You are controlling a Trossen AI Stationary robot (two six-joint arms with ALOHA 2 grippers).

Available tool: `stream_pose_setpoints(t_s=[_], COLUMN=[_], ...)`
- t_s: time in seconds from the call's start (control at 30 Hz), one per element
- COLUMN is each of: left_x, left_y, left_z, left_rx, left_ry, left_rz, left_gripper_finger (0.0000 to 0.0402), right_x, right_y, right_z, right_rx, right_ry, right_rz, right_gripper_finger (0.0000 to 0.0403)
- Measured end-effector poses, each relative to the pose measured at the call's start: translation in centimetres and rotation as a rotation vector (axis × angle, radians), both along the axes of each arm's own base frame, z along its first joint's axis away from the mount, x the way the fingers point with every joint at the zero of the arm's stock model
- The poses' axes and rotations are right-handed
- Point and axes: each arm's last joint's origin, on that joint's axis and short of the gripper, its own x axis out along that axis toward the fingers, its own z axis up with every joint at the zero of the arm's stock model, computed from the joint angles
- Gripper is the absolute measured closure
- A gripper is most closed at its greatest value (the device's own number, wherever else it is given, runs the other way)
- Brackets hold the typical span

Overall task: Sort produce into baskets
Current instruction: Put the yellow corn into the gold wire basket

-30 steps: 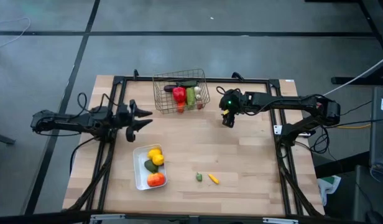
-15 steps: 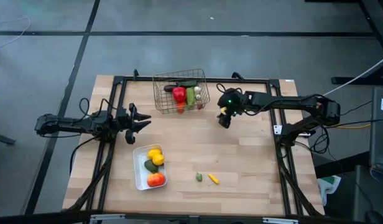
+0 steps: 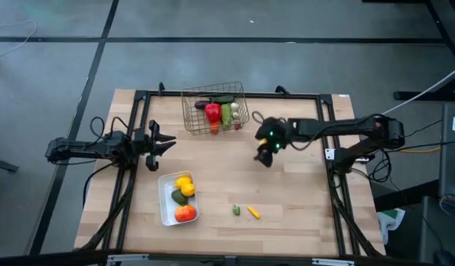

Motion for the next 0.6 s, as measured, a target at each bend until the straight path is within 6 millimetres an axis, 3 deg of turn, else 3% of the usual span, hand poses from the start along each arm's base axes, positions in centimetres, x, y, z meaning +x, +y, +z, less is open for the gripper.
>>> stream_pose_setpoints(t_s=[0.23, 0.6], left_x=[-0.2, -0.1], left_y=[0.0, 0.0], left_z=[-0.2, -0.5], left_rx=[0.013, -0.02], left_ry=[0.018, 0.041], left_rz=[0.002, -0.005], left_gripper_finger=[0.0333, 0.0335], right_x=[0.3, -1.3], right_y=[5.6, 13.0], right_z=[0.0, -0.3], right_rx=[0.065, -0.05], right_ry=[0.022, 0.062], right_rz=[0.096, 0.205], right_gripper_finger=[0.0159, 0.0159])
